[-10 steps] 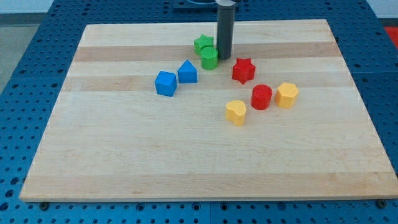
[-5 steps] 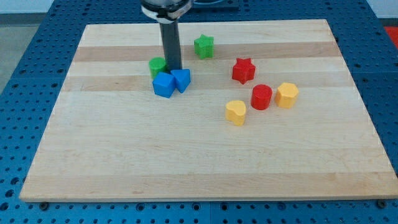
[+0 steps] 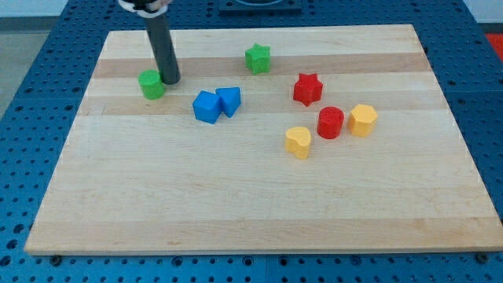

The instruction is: Move green circle at center left of the board

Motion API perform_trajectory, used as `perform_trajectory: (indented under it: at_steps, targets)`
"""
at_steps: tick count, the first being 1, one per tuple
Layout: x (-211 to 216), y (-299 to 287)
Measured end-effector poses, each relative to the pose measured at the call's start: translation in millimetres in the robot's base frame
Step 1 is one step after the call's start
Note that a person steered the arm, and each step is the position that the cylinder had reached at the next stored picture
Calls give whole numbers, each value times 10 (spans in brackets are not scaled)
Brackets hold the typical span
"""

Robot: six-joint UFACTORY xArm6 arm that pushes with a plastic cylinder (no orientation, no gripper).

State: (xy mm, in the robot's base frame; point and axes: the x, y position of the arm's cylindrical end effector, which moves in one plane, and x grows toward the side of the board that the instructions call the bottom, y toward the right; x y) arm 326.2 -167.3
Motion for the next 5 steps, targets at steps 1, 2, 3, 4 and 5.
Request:
perform_trajectory:
  at_steps: [1,2,3,4,5]
  targets:
    - [-50,-202]
    - [-53,-378]
    - [-52,-535]
    - [-76,-673]
    - [-69,-734]
